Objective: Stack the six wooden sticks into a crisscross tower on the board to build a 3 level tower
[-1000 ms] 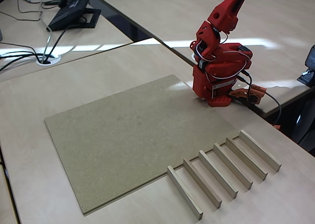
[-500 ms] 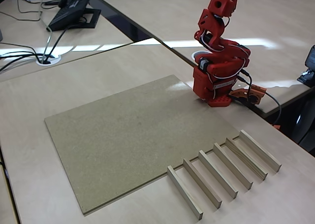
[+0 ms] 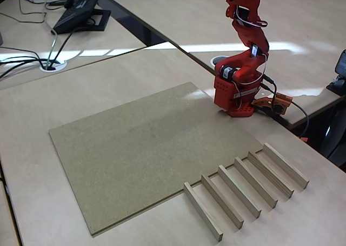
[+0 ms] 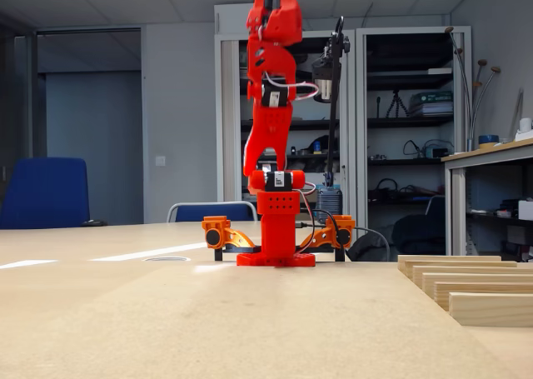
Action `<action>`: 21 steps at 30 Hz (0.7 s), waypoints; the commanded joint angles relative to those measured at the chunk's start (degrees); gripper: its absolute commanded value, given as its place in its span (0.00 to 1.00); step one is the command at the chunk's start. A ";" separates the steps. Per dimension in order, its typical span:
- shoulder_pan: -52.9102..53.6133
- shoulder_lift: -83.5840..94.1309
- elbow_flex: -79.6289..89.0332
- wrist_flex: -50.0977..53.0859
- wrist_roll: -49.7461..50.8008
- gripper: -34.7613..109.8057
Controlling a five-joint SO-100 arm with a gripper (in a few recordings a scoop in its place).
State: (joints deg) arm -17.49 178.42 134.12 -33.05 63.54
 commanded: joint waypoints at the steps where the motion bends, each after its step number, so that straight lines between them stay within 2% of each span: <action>1: -5.27 -7.12 -7.91 8.17 4.92 0.24; 4: -10.90 -12.92 -13.10 16.08 17.75 0.24; 5: -13.10 -14.33 -13.97 17.40 18.98 0.24; 7: -16.79 -17.05 -15.38 19.69 16.70 0.24; 13: -27.16 -28.13 -25.93 34.80 22.59 0.24; 17: -36.39 -35.24 -33.93 44.21 19.16 0.24; 21: -42.36 -41.57 -39.02 52.56 20.04 0.24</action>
State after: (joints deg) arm -55.90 139.66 98.96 14.33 83.06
